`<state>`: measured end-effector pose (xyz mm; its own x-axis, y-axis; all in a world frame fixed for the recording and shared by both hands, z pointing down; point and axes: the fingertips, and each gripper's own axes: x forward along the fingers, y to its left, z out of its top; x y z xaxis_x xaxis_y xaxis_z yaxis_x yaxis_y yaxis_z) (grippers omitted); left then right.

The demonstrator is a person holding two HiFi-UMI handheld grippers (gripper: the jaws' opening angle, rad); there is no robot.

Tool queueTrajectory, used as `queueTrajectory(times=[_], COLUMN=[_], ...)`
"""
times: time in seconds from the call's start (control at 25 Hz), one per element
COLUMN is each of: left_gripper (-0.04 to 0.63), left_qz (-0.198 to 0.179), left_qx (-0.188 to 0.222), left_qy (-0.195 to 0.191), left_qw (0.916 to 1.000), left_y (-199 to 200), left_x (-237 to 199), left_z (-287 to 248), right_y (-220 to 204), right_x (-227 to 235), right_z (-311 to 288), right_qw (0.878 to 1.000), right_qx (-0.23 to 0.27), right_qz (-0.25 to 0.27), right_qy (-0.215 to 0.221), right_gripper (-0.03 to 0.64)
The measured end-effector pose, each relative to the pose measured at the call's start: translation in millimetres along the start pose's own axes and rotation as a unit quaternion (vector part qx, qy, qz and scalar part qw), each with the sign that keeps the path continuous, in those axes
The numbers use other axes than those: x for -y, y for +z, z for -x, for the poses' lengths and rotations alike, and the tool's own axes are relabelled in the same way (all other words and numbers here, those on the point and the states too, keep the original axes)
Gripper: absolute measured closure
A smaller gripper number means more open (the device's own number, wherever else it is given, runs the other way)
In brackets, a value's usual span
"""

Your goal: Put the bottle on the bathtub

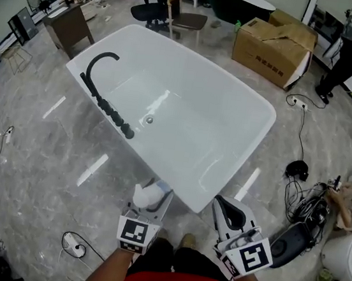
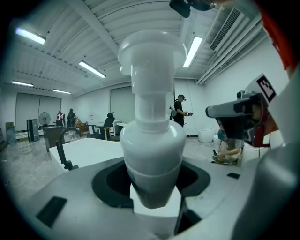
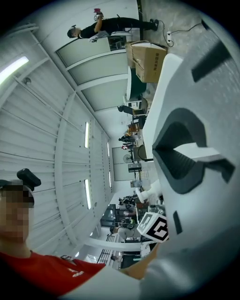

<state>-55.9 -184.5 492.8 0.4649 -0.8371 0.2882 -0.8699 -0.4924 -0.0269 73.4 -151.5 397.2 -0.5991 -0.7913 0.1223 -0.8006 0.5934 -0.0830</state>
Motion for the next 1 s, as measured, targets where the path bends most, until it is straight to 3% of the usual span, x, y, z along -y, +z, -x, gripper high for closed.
queueTrajectory(times=[0.24, 0.72, 1.0], left_gripper=[0.362, 0.360, 0.360], left_qz=[-0.005, -0.036, -0.043], left_qx=[-0.047, -0.117, -0.149], left_qy=[-0.032, -0.055, -0.069], left_qw=[0.9983, 0.9910, 0.9855], left_y=[-57, -150, -185], left_x=[-4, -17, -15], left_z=[-52, -138, -153], right_y=[-27, -89, -100], right_x=[16, 25, 27], right_z=[-19, -14, -16], right_qw=[0.998, 0.986, 0.982], right_qx=[-0.025, -0.098, -0.112], right_qz=[-0.011, -0.038, -0.046], right_qy=[-0.048, -0.130, -0.147], right_gripper=[0.612, 0.612, 0.612])
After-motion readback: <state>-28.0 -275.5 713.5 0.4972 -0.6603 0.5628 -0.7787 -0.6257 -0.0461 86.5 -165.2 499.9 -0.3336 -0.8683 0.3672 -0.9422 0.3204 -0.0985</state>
